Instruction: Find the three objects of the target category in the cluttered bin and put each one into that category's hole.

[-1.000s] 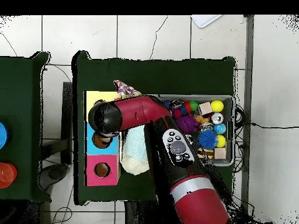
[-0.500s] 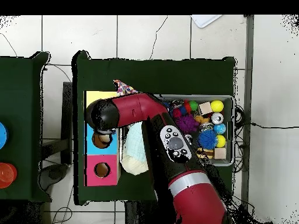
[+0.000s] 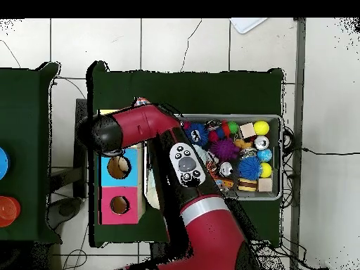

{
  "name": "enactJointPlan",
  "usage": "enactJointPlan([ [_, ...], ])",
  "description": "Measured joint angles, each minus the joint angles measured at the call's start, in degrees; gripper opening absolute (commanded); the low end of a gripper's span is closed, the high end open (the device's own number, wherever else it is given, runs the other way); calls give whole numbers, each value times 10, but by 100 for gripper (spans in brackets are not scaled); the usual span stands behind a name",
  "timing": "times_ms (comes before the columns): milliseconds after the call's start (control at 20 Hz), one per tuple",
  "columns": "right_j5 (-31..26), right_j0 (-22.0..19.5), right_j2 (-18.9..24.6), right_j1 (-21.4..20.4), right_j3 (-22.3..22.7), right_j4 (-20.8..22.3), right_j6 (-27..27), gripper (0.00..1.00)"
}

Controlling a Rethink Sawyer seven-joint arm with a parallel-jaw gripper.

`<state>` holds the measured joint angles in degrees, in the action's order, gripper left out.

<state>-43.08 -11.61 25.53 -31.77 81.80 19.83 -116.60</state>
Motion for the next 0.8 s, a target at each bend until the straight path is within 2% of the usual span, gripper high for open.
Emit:
enactJointPlan([
  [250,9,1,-6,1,0,29,0,0],
  [500,52,23,-30,32,-11,68,0,0],
  [800,78,51,-51,46,-31,77,0,0],
])
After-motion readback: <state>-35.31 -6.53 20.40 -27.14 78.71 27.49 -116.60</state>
